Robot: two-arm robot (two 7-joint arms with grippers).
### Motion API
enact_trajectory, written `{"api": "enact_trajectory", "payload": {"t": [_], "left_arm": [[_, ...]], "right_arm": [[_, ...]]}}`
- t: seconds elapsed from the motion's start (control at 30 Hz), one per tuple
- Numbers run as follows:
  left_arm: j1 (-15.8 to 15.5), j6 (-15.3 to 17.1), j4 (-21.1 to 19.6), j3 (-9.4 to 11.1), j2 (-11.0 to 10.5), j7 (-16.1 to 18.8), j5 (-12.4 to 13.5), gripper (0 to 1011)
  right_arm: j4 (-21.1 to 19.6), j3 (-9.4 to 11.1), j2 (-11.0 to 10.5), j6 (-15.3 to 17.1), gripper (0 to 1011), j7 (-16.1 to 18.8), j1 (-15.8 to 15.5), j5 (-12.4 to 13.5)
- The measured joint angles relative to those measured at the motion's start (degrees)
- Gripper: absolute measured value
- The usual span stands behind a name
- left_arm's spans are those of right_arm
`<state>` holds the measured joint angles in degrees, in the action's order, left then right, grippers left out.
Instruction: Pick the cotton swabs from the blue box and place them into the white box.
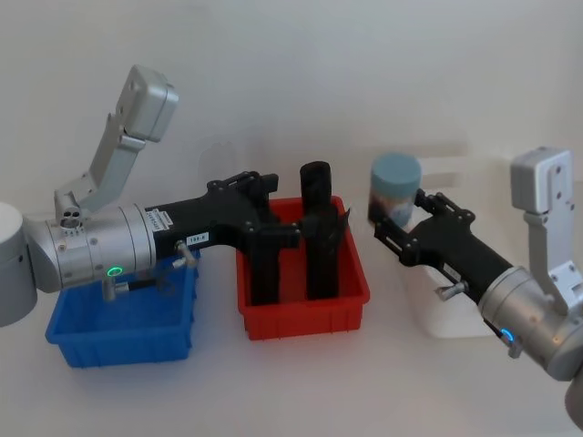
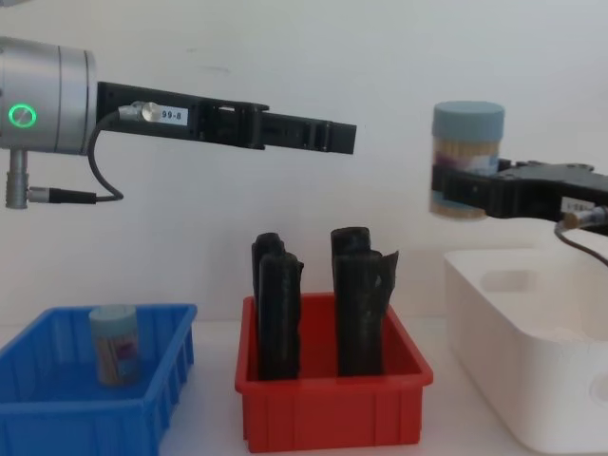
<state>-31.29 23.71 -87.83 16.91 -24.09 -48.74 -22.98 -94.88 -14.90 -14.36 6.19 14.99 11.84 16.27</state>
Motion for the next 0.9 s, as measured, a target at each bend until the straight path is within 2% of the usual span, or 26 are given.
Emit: {"api": "enact_trajectory", "payload": {"t": [0.27, 0.47, 0.7, 0.83, 0.9], "left_arm": [[0.0, 0.0, 0.0, 0.0, 0.0, 0.0, 0.0, 1004], [0.0, 0.0, 0.0, 0.0, 0.0, 0.0, 0.0, 1004], [0.0, 0.0, 0.0, 0.0, 0.0, 0.0, 0.0, 1004], [0.0, 0.0, 0.0, 0.0, 0.0, 0.0, 0.0, 1004], [0.0, 0.0, 0.0, 0.0, 0.0, 0.0, 0.0, 1004]], "right_arm": [[0.2, 2.1, -1.8, -0.4, 636, -4.6, -0.7, 2.1], [2.7, 3.7, -2.5, -0.4, 636, -8.1, -0.2, 3.1], [8.7, 4.8, -2.6, 0.4, 636, -10.4, 2.4, 3.4], [11.9, 5.1, -2.3, 0.6, 636, -10.7, 3.8, 3.2], [14.7, 5.2, -2.1, 0.7, 636, -10.7, 5.1, 2.9]]}}
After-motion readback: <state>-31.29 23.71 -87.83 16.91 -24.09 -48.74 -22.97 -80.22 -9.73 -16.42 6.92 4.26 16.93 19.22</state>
